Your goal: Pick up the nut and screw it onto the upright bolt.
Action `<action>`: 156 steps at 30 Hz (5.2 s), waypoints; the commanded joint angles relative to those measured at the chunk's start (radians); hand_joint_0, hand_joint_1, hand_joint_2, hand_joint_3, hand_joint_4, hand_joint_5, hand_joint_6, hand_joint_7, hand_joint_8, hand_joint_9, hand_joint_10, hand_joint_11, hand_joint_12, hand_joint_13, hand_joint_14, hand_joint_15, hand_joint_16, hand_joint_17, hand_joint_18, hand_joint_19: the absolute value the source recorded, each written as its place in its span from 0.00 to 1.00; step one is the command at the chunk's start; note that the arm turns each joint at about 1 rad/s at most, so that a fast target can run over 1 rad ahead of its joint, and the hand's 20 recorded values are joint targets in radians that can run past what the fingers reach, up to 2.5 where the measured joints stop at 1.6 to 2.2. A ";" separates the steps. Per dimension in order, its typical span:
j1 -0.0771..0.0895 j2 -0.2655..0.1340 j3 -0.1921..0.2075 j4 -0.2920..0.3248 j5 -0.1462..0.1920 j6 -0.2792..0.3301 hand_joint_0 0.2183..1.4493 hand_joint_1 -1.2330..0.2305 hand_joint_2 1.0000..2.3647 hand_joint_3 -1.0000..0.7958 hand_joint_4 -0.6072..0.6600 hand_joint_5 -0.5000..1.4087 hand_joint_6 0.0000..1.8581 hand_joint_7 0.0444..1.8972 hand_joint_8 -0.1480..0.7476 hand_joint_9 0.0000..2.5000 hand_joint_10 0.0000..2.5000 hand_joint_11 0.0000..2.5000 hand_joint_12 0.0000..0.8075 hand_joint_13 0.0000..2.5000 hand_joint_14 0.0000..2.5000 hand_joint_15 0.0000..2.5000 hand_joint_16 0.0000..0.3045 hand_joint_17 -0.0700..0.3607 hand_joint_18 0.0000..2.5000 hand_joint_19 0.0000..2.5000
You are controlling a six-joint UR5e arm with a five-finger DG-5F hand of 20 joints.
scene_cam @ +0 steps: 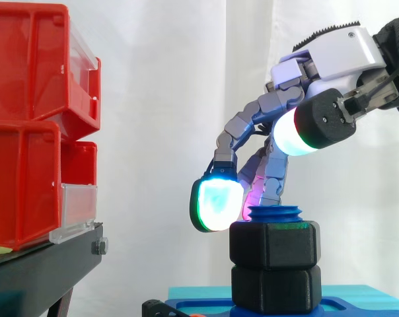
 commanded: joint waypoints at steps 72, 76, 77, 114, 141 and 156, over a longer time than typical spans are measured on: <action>-0.047 0.011 -0.041 -0.081 -0.040 -0.059 0.23 0.58 0.00 0.28 0.66 0.24 0.27 0.50 0.41 0.44 0.00 0.00 0.20 0.37 0.00 0.00 0.06 0.25 0.25 0.03; -0.055 0.031 -0.041 -0.090 -0.040 -0.079 0.23 0.58 0.00 0.28 0.65 0.23 0.27 0.47 0.41 0.42 0.00 0.00 0.22 0.34 0.00 0.00 0.06 0.26 0.23 0.03; -0.056 0.032 -0.041 -0.093 -0.040 -0.082 0.23 0.58 0.00 0.28 0.65 0.22 0.27 0.46 0.41 0.40 0.00 0.00 0.23 0.33 0.00 0.00 0.06 0.26 0.21 0.02; -0.038 0.259 -0.291 -0.062 0.039 -0.087 0.22 0.58 0.00 0.28 0.58 0.15 0.27 0.31 0.39 0.06 0.00 0.00 0.42 0.04 0.00 0.00 0.14 0.38 0.00 0.00; -0.038 0.259 -0.293 -0.062 0.039 -0.048 0.20 0.61 0.00 0.28 0.57 0.14 0.27 0.37 0.38 0.03 0.00 0.00 0.43 0.02 0.00 0.00 0.15 0.39 0.00 0.00; -0.038 0.259 -0.293 -0.064 0.042 -0.048 0.20 0.59 0.00 0.28 0.56 0.15 0.27 0.33 0.38 0.04 0.00 0.00 0.42 0.04 0.00 0.00 0.14 0.39 0.00 0.00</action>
